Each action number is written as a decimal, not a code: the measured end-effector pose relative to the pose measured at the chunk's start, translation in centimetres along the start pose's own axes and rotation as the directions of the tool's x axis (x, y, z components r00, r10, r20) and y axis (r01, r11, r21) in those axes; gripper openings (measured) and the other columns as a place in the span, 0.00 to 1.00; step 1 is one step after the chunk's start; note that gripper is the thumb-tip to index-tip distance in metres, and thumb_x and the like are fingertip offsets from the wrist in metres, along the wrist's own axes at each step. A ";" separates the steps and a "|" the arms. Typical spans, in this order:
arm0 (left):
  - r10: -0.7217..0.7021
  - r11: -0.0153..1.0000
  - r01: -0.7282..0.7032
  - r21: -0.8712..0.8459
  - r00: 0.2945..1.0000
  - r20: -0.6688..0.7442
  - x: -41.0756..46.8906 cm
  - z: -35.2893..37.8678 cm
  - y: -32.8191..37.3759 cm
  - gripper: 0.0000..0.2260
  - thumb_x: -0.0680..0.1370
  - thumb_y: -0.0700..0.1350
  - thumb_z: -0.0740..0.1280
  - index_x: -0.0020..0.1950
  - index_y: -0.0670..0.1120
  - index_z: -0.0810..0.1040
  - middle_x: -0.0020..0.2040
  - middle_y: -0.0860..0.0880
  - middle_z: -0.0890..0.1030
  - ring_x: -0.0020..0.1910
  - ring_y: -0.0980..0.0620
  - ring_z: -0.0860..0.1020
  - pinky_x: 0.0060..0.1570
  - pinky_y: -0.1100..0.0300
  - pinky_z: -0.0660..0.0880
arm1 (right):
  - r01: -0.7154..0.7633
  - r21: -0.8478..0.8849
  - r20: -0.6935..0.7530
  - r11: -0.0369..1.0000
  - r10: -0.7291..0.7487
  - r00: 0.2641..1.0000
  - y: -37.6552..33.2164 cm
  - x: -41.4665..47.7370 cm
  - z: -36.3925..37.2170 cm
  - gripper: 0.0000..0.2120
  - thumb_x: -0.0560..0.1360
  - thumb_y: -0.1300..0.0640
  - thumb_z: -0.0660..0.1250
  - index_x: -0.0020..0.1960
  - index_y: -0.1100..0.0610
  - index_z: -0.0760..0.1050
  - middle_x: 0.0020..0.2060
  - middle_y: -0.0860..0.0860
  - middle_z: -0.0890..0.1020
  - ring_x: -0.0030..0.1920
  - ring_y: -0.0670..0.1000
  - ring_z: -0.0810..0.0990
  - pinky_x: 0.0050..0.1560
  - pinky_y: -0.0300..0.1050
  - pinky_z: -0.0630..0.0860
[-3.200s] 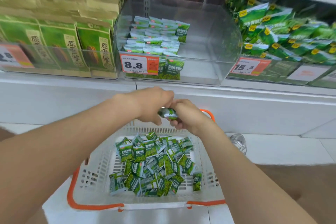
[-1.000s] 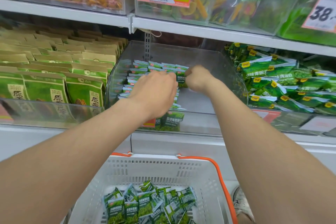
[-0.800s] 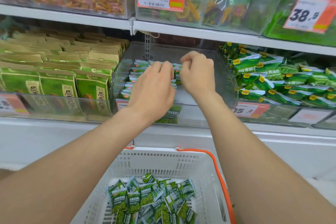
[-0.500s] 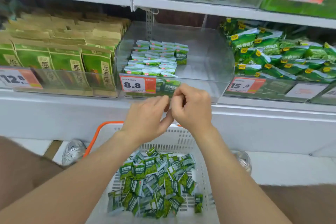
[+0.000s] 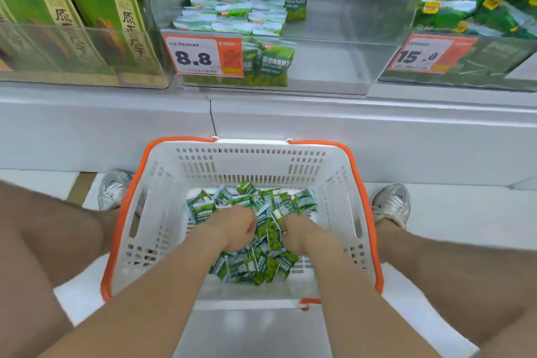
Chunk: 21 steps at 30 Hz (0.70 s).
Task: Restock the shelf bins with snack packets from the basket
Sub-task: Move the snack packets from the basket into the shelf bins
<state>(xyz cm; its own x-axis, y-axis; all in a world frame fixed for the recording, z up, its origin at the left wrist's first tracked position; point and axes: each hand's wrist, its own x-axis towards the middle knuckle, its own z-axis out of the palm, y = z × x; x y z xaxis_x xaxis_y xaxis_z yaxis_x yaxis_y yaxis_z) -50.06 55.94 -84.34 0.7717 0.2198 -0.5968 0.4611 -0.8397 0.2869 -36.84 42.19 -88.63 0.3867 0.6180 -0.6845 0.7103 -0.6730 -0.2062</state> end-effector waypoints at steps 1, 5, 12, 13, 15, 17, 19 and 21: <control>-0.003 1.000 0.003 -0.010 1.000 0.005 0.4 0.1 -0.1 0.06 0.84 0.45 0.62 0.50 0.48 0.78 0.46 0.49 0.80 0.45 0.46 0.80 0.50 0.48 0.80 | 0.014 0.012 -0.042 1.000 -0.014 0.999 0.2 0.2 0.4 0.03 0.80 0.64 0.62 0.51 0.57 0.71 0.44 0.55 0.76 0.39 0.55 0.76 0.35 0.48 0.72; -0.002 0.998 0.001 -0.056 1.000 -0.011 1.4 0.4 -0.4 0.08 0.83 0.45 0.62 0.46 0.49 0.77 0.42 0.48 0.81 0.41 0.47 0.79 0.43 0.51 0.78 | 0.048 0.001 -0.108 0.999 -0.047 0.993 0.7 1.5 2.0 0.21 0.78 0.65 0.66 0.69 0.54 0.72 0.59 0.57 0.80 0.54 0.60 0.81 0.51 0.56 0.82; -0.006 0.996 0.005 -0.094 1.000 -0.009 1.5 1.0 -0.9 0.08 0.83 0.45 0.62 0.47 0.48 0.78 0.43 0.48 0.81 0.42 0.46 0.80 0.47 0.47 0.81 | 0.010 -0.098 0.043 0.995 -0.006 0.999 -0.1 2.4 4.3 0.29 0.78 0.68 0.68 0.75 0.61 0.63 0.66 0.62 0.74 0.60 0.62 0.80 0.53 0.54 0.80; -0.009 0.995 0.008 -0.101 1.000 -0.011 1.4 1.1 -1.0 0.07 0.83 0.45 0.63 0.47 0.48 0.78 0.43 0.48 0.81 0.42 0.47 0.80 0.47 0.48 0.81 | 0.015 -0.154 0.046 0.988 -0.008 0.999 -0.2 2.3 4.4 0.25 0.78 0.66 0.69 0.73 0.60 0.66 0.63 0.60 0.76 0.59 0.62 0.80 0.52 0.55 0.80; -0.020 0.993 0.018 -0.119 1.000 -0.019 1.1 1.2 -1.1 0.07 0.83 0.44 0.63 0.48 0.47 0.79 0.43 0.49 0.82 0.42 0.48 0.80 0.45 0.51 0.80 | 0.015 -0.235 0.038 0.972 -0.007 0.999 -0.3 2.0 4.6 0.22 0.78 0.63 0.70 0.69 0.59 0.69 0.62 0.59 0.77 0.59 0.61 0.79 0.55 0.55 0.79; -0.029 0.992 0.026 -0.122 0.999 -0.021 0.9 1.2 -1.2 0.07 0.83 0.44 0.62 0.48 0.47 0.79 0.44 0.49 0.82 0.43 0.49 0.81 0.45 0.52 0.80 | 0.024 -0.286 0.020 0.958 -0.019 1.000 -0.3 1.9 4.6 0.22 0.77 0.59 0.72 0.69 0.57 0.71 0.65 0.60 0.74 0.66 0.62 0.74 0.62 0.58 0.76; -0.034 0.993 0.032 -0.117 0.999 -0.015 0.8 1.4 -1.5 0.07 0.83 0.44 0.62 0.48 0.48 0.79 0.44 0.49 0.82 0.44 0.49 0.81 0.46 0.51 0.80 | 0.047 -0.309 0.013 0.950 -0.045 0.999 -0.6 1.9 4.2 0.20 0.78 0.53 0.72 0.67 0.55 0.73 0.66 0.60 0.73 0.69 0.63 0.69 0.67 0.60 0.71; -0.041 0.991 0.038 -0.131 0.999 -0.020 0.7 1.4 -1.8 0.07 0.83 0.44 0.61 0.49 0.48 0.79 0.45 0.49 0.82 0.44 0.47 0.81 0.48 0.48 0.81 | 0.068 -0.183 0.003 0.981 -0.069 0.998 -1.1 1.9 3.5 0.15 0.79 0.49 0.70 0.61 0.54 0.71 0.56 0.58 0.77 0.61 0.62 0.74 0.62 0.57 0.73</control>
<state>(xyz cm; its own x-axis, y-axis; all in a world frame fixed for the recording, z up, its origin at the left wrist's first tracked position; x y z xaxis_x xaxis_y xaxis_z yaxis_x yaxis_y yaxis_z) -50.94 56.97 -86.34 0.7608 0.2634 -0.5931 0.5433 -0.7583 0.3602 -38.90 42.67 -92.17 0.3351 0.6618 -0.6706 0.8306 -0.5435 -0.1213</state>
